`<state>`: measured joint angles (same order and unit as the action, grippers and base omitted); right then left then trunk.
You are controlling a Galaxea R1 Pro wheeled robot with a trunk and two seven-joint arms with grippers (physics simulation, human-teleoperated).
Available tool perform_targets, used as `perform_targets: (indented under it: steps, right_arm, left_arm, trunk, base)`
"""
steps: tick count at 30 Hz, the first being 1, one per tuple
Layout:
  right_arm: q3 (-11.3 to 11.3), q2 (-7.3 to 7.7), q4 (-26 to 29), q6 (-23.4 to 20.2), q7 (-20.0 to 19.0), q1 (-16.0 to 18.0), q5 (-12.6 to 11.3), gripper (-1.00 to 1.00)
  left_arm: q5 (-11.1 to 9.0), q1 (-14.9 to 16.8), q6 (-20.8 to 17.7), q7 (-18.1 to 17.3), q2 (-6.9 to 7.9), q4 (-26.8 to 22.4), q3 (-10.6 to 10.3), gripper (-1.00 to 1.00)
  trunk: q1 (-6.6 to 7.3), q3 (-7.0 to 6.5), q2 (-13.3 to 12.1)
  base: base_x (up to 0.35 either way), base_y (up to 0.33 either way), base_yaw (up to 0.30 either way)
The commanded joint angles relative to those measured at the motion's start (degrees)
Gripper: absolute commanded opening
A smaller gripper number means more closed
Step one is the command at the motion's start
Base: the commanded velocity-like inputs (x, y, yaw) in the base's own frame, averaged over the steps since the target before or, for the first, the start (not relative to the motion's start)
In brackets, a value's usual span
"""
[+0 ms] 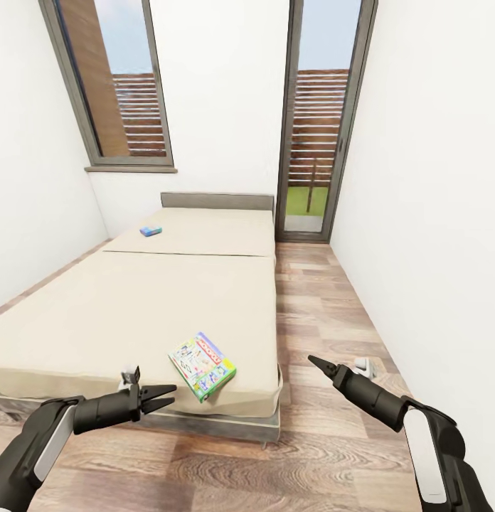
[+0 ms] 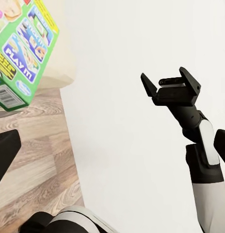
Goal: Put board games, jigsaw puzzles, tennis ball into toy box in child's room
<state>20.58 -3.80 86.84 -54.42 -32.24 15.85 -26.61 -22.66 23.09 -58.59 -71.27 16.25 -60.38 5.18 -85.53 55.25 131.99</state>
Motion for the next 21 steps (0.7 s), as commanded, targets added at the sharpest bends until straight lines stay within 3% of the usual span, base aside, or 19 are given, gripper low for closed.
perform_targets:
  steps: [1, 21]
  right_arm:
    - [0.2, -0.06, 0.0, -0.3, -0.4, 0.1, 0.2, 1.0]
    - [0.1, -0.07, 0.1, -0.3, -0.3, 0.1, 0.2, 1.0]
  left_arm:
    - [-0.1, 0.0, -0.4, -0.1, 0.01, 0.1, 0.0, 1.0]
    - [-0.1, 0.0, -0.5, -0.3, 0.01, 1.8, 0.2, 1.0]
  trunk:
    - [0.01, 0.05, 0.0]
    - [0.01, 0.05, 0.0]
  base:
    - [0.002, 0.0, 0.0]
    - [0.02, 0.0, 0.0]
